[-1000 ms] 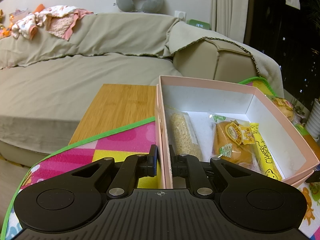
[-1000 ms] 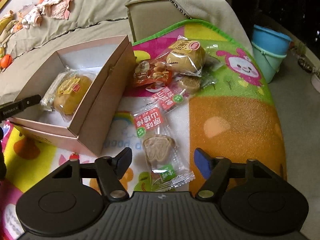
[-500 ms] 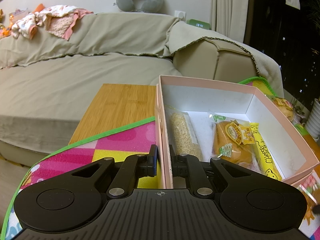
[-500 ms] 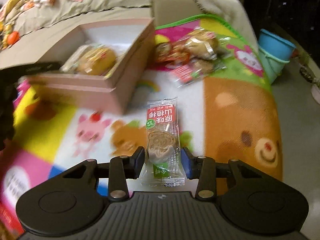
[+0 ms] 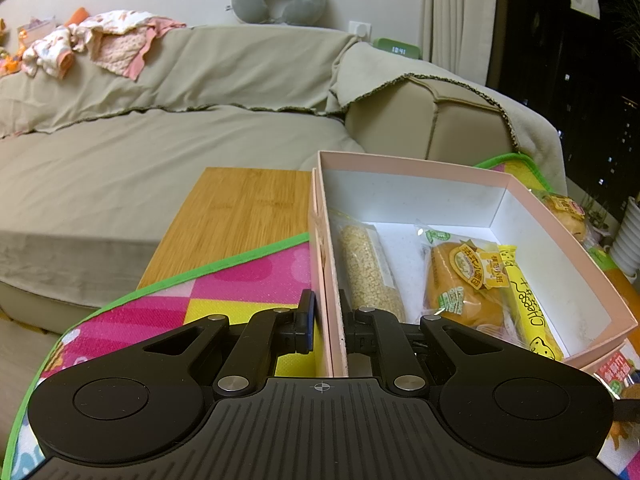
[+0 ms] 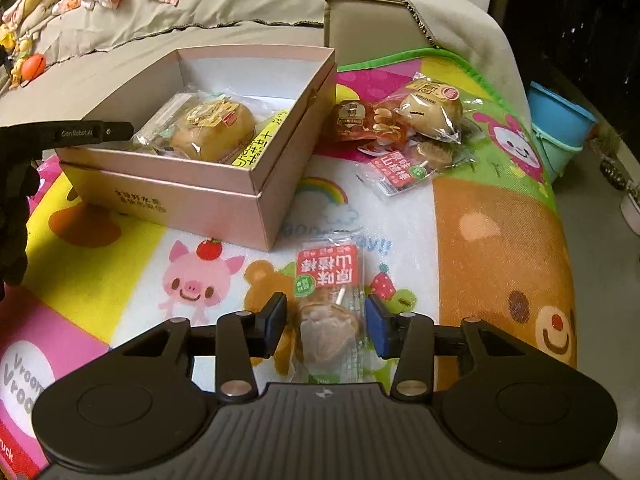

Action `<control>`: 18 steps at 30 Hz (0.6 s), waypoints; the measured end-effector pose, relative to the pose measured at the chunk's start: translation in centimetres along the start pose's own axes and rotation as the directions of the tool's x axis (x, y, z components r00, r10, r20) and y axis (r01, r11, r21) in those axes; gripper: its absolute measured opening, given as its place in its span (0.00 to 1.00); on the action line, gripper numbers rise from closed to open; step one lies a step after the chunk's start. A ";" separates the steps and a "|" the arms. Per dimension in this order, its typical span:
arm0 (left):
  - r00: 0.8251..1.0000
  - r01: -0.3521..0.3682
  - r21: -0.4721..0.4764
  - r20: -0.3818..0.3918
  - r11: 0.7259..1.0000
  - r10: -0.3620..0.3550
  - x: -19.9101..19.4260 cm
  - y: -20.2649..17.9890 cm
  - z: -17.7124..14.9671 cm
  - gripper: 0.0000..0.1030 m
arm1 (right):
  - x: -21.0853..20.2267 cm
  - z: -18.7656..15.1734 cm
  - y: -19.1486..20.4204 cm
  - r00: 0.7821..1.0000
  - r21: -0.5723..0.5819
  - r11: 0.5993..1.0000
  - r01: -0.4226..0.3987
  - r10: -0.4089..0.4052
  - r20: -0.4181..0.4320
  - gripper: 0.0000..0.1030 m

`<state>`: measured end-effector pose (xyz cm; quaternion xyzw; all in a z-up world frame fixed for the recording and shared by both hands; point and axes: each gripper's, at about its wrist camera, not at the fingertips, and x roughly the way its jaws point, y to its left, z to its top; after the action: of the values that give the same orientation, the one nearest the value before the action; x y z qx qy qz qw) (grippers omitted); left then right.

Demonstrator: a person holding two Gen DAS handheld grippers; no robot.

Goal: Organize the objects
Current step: 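Grasp the red-labelled hawthorn bar packet with the right tool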

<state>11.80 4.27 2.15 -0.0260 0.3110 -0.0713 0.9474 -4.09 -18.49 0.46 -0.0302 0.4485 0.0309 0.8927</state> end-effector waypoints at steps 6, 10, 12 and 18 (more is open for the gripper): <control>1.000 0.000 0.000 0.000 1.000 0.000 0.0 0.0 0.0 0.11 | -0.7 -0.7 0.7 1.000 -0.005 1.000 0.001 -0.001 -0.005 0.36; 1.000 0.002 0.001 0.000 1.000 -0.002 0.0 0.0 0.0 0.11 | -1.5 -1.1 1.2 1.000 -0.013 1.000 -0.002 0.002 -0.006 0.35; 1.000 0.002 0.000 0.000 1.000 -0.002 0.0 0.0 0.0 0.11 | -2.0 -1.2 1.5 1.000 -0.022 1.000 -0.001 0.001 0.000 0.35; 1.000 0.005 -0.001 -0.001 1.000 -0.005 0.1 0.0 -0.1 0.11 | -5.2 -0.6 3.5 0.999 -0.073 0.997 0.005 -0.001 0.052 0.34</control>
<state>11.79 4.21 2.05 -0.0272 0.3117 -0.0733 0.9470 -7.98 -15.19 4.20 -0.0626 0.4239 0.0466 0.9024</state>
